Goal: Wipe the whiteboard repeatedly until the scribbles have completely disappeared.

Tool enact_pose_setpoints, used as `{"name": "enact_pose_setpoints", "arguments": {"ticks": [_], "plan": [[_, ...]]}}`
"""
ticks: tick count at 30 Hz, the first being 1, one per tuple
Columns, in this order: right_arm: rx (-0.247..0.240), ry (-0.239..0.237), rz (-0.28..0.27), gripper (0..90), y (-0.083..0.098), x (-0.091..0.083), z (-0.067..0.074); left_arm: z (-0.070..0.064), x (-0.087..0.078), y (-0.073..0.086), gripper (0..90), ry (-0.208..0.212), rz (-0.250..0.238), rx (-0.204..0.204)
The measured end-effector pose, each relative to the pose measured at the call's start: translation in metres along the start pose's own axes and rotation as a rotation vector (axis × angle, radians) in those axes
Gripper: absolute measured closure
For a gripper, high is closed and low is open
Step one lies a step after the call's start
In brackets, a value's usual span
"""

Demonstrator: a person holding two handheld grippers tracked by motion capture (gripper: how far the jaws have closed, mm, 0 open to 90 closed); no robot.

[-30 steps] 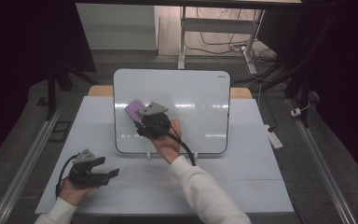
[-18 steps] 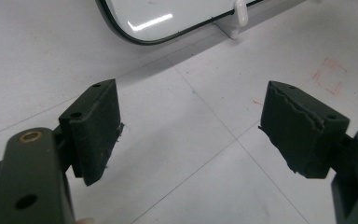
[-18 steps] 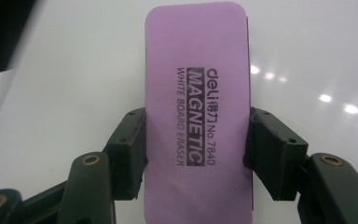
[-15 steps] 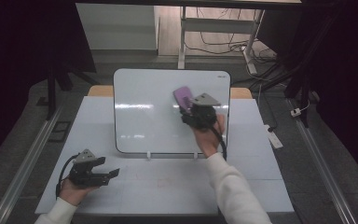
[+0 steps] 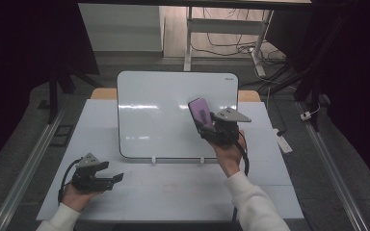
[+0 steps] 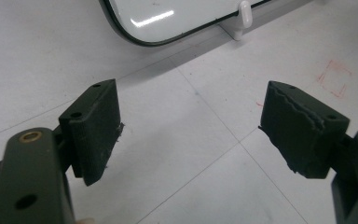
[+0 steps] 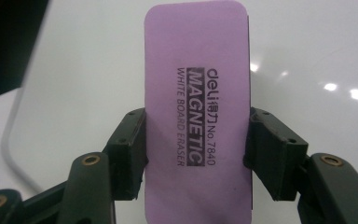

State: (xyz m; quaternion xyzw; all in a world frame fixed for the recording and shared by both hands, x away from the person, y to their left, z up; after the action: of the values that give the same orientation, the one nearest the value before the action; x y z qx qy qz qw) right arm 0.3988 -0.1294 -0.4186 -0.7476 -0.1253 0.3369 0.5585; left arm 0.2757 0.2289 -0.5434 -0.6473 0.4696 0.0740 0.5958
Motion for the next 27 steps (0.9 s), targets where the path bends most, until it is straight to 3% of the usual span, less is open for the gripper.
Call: {"name": "enact_pose_setpoints", "arguments": {"ticks": [5,13,20,27], "plan": [[0.036,-0.063,-0.009,40.9,0.018,-0.009,0.010,0.000,-0.002,-0.001,20.9,-0.004,-0.012,0.001],[0.045,-0.107,-0.011,40.9,0.040,-0.018,0.019,-0.006,-0.006,-0.011,20.9,-0.011,-0.056,0.005],[0.040,-0.145,-0.007,40.9,0.053,-0.015,0.030,-0.023,-0.011,-0.028,21.0,0.004,-0.115,0.025],[0.033,-0.161,-0.001,40.9,0.059,-0.013,0.038,-0.044,-0.004,-0.046,21.1,0.046,-0.127,0.046]]}}
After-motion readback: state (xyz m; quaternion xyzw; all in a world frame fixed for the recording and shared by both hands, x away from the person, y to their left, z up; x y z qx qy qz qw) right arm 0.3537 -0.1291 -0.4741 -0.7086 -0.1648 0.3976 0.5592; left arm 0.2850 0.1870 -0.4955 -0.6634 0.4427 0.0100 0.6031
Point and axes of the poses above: each handheld gripper's, and its own axes: x roughly forward along the jaws, y roughly out of its underside, z roughly to its left, the point moved 4 cm from there along x, roughly forward along the jaws, and after that the axes turned 7 degrees about -x, right-handed, at the moved point
